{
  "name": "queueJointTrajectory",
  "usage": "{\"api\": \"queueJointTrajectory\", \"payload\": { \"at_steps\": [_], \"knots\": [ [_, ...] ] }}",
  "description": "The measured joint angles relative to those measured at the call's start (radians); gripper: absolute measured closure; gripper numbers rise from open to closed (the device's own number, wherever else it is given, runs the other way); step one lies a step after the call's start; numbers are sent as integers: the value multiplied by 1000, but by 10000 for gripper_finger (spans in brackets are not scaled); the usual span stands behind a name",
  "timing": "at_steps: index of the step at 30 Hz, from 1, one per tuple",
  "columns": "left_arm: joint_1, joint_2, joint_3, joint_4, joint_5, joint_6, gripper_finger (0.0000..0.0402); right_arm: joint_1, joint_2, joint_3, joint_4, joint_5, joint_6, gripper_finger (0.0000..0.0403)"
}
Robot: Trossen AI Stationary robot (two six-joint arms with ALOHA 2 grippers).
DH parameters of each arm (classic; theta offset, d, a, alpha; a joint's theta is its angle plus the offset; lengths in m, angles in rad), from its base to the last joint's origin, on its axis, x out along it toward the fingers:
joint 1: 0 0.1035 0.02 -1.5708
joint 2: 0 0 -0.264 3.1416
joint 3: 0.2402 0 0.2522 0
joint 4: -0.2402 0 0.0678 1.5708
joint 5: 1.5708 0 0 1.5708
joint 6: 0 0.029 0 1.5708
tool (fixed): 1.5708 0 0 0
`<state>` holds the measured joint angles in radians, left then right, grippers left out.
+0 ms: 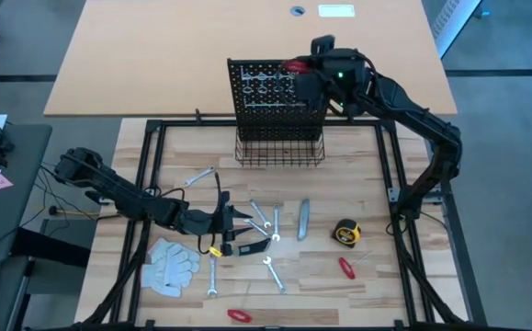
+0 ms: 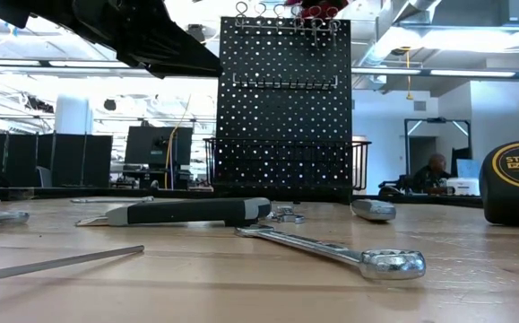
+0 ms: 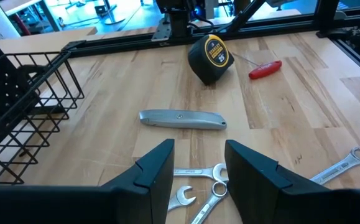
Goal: Hang tools onto peg board
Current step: Hang the red allen wrench on the pegboard
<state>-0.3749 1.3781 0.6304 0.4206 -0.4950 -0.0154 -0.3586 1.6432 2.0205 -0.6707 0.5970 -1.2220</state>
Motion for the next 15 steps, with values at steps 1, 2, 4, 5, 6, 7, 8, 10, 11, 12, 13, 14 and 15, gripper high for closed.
{"api": "queueJointTrajectory", "payload": {
  "at_steps": [1,2,4,5,6,7,8,10,11,12,13,14,15],
  "knots": [
    [0,0,0,0,0,0,263,3,0,0,3,0,-8,233],
    [0,0,0,0,0,0,263,8,0,0,7,0,-14,223],
    [0,0,0,0,0,0,263,18,0,0,19,0,-17,208],
    [0,0,0,0,0,0,263,23,0,0,24,0,-19,202],
    [0,0,0,0,0,0,263,28,0,0,31,0,-21,198],
    [0,0,0,0,0,0,263,33,0,0,35,1,-28,195],
    [0,0,0,0,0,0,263,38,0,0,35,5,-35,194],
    [0,0,0,-1,0,0,263,50,0,0,45,20,-44,194],
    [0,0,0,-3,0,0,263,57,0,0,54,32,-45,195],
    [0,0,0,-3,0,0,263,64,0,0,62,47,-46,197],
    [0,0,0,-3,0,0,263,73,0,0,65,64,-46,199],
    [0,0,0,-3,0,0,263,81,-3,0,68,88,-47,201],
    [0,0,0,-3,0,0,263,92,-4,0,74,117,-47,204]
  ]
}}
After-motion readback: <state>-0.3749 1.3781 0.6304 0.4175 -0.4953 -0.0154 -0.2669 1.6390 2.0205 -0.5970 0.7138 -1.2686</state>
